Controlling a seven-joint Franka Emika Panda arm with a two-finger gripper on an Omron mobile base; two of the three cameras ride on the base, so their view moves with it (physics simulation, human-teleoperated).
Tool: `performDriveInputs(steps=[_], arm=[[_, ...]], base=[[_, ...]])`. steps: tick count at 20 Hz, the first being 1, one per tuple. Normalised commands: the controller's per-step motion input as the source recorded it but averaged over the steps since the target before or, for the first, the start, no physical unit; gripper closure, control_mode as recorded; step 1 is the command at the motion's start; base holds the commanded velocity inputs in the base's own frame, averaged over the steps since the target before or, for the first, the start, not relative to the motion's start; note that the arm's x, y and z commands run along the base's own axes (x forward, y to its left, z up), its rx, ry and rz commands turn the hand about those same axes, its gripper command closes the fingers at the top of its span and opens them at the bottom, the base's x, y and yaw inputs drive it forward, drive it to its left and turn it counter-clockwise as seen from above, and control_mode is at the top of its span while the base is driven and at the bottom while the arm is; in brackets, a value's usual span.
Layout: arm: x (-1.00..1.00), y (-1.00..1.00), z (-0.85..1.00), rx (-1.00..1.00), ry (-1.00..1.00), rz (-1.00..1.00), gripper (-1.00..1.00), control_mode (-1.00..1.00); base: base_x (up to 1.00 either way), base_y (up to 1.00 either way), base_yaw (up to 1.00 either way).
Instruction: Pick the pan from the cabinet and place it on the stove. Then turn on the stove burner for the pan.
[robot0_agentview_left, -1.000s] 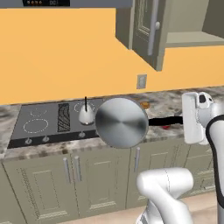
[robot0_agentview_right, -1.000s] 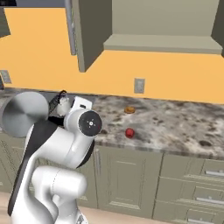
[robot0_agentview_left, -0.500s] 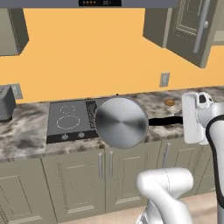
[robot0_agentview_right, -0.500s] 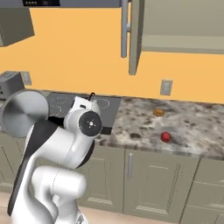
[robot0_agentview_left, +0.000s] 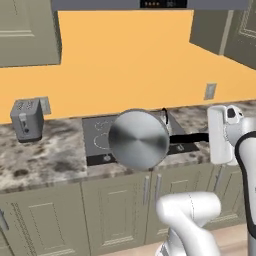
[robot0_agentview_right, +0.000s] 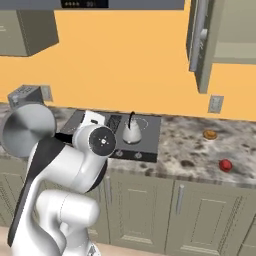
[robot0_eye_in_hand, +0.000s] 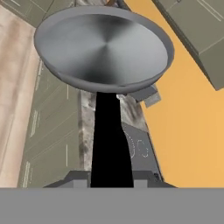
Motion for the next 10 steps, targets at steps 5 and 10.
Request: performDriveInputs(steps=[5,10], arm=[[0.0,0.0,0.0,0.0,0.0,0.0,1.0,1.0],[0.0,0.0,0.0,0.0,0.0,0.0,1.0,1.0]], base=[[0.5,0.33,-0.01],[0.51,0.0,0.0]])
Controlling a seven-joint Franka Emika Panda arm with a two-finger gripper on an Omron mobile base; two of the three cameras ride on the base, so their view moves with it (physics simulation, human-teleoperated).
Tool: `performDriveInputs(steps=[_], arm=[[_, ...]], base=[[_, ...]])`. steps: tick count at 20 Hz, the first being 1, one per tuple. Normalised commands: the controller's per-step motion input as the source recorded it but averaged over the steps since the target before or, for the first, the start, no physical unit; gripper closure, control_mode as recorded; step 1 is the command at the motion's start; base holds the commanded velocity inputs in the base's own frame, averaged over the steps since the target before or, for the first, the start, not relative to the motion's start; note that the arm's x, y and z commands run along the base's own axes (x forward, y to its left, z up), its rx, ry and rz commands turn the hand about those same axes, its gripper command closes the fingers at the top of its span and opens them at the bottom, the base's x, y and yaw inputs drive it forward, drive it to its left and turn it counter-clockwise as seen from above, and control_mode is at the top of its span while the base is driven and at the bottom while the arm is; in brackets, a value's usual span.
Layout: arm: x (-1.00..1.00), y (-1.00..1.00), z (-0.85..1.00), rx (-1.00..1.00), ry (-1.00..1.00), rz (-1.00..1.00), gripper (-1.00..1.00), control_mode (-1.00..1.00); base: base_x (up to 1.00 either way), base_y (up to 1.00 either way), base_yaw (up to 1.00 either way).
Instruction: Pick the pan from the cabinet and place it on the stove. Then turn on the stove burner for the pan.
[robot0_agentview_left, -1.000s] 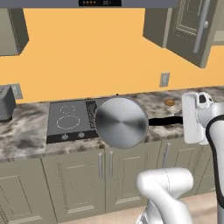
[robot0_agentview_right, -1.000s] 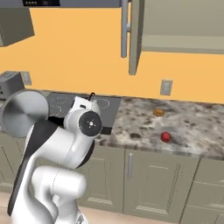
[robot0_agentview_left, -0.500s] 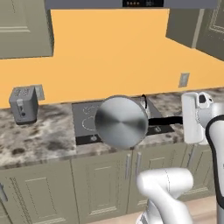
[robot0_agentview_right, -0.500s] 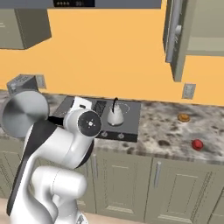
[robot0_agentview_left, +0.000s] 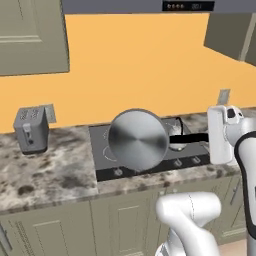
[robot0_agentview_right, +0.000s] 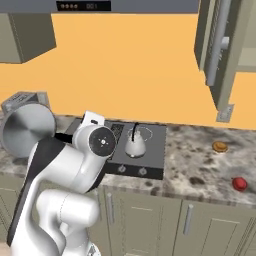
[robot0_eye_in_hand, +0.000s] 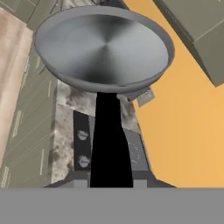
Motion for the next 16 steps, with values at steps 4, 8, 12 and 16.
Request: performDriveInputs(steps=[4,8,12,16], arm=[[0.0,0.0,0.0,0.0,0.0,0.0,1.0,1.0],[0.0,0.0,0.0,0.0,0.0,0.0,1.0,1.0],[0.0,0.0,0.0,0.0,0.0,0.0,1.0,1.0],[0.0,0.0,0.0,0.0,0.0,0.0,1.0,1.0]], base=[[0.5,0.04,0.0],[0.4,0.0,0.0],[0.31,0.0,0.0],[0.32,0.0,0.0]])
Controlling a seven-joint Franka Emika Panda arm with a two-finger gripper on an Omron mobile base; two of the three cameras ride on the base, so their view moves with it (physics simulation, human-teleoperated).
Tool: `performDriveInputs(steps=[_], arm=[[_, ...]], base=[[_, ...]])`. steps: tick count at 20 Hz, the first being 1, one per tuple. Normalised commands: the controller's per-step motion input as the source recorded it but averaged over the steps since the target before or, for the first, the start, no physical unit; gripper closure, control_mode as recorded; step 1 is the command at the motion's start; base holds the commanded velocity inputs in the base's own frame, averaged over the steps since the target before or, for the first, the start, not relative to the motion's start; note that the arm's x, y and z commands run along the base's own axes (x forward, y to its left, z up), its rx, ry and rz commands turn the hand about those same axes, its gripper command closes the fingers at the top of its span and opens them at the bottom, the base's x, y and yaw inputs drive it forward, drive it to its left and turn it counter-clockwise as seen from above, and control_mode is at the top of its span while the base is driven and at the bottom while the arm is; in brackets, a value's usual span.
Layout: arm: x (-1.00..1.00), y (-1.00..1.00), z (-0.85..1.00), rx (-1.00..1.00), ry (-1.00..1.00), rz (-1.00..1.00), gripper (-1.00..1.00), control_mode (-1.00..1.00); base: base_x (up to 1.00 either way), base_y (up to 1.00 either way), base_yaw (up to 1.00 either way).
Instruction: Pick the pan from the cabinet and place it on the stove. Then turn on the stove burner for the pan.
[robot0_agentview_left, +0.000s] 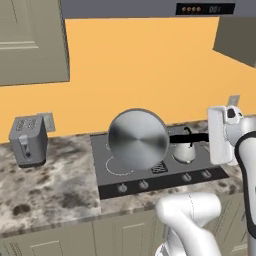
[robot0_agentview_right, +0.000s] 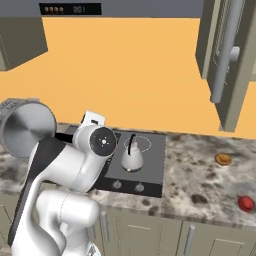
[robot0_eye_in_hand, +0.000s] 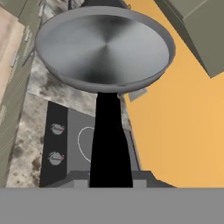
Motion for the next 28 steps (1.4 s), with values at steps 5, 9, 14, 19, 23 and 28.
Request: performDriveInputs(steps=[5,9,14,19,23,28], arm=[[0.0,0.0,0.0,0.0,0.0,0.0,1.0,1.0],[0.0,0.0,0.0,0.0,0.0,0.0,1.0,1.0],[0.0,0.0,0.0,0.0,0.0,0.0,1.0,1.0],[0.06,0.12,-0.07,-0.01,0.05,0.0,1.0,-1.0],[0.16,0.3,-0.16,-0.04,0.17,-0.05,1.0,-1.0],[0.1,0.3,-0.15,-0.01,0.16,-0.16,1.0,-1.0]], base=[[0.36,0.0,0.0],[0.32,0.0,0.0],[0.09,0.0,0.0],[0.0,0.0,0.0],[0.0,0.0,0.0],[0.0,0.0,0.0]])
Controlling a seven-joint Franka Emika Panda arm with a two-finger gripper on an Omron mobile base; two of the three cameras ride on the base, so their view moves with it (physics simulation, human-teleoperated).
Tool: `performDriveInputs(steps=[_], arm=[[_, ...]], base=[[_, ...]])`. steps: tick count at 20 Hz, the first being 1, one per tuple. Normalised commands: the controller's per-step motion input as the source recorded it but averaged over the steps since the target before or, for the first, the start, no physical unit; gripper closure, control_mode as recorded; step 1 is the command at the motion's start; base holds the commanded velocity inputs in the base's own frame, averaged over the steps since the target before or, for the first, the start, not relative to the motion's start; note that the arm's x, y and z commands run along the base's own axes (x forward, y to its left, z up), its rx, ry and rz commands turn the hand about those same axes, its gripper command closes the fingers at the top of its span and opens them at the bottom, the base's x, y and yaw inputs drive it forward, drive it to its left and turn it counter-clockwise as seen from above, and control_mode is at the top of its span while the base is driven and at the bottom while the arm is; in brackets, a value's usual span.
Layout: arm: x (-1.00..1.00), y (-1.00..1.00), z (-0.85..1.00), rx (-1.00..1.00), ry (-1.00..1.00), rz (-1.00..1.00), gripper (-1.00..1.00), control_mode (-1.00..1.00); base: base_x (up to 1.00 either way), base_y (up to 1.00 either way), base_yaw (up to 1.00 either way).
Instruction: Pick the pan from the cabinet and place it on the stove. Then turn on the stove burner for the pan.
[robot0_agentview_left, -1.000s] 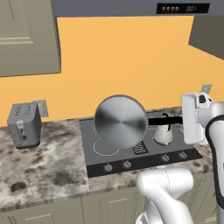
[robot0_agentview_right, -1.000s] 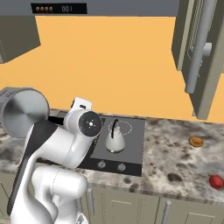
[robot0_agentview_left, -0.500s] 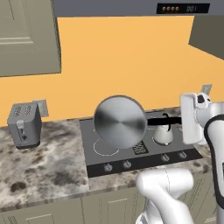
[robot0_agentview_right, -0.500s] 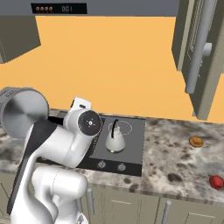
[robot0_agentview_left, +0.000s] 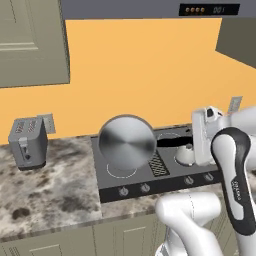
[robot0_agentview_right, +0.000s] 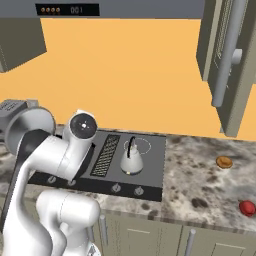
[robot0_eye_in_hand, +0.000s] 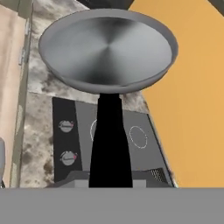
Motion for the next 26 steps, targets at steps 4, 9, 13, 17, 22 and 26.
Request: performDriveInputs(steps=[4,9,13,17,22,26], arm=[[0.02,0.24,-0.21,0.0,0.1,-0.19,1.0,-1.0],[0.07,0.09,-0.2,0.0,0.11,-0.17,1.0,-1.0],[0.14,0.03,-0.21,0.0,0.16,-0.15,1.0,-1.0],[0.18,0.09,-0.19,0.0,0.21,-0.09,1.0,-1.0],[0.24,0.13,-0.14,0.0,0.2,-0.01,1.0,-1.0],[0.32,0.01,-0.1,0.05,0.14,0.0,1.0,-1.0]], base=[[0.0,0.0,0.0],[0.0,0.0,0.0],[0.0,0.0,0.0],[0.0,0.0,0.0],[0.0,0.0,0.0],[0.0,0.0,0.0]])
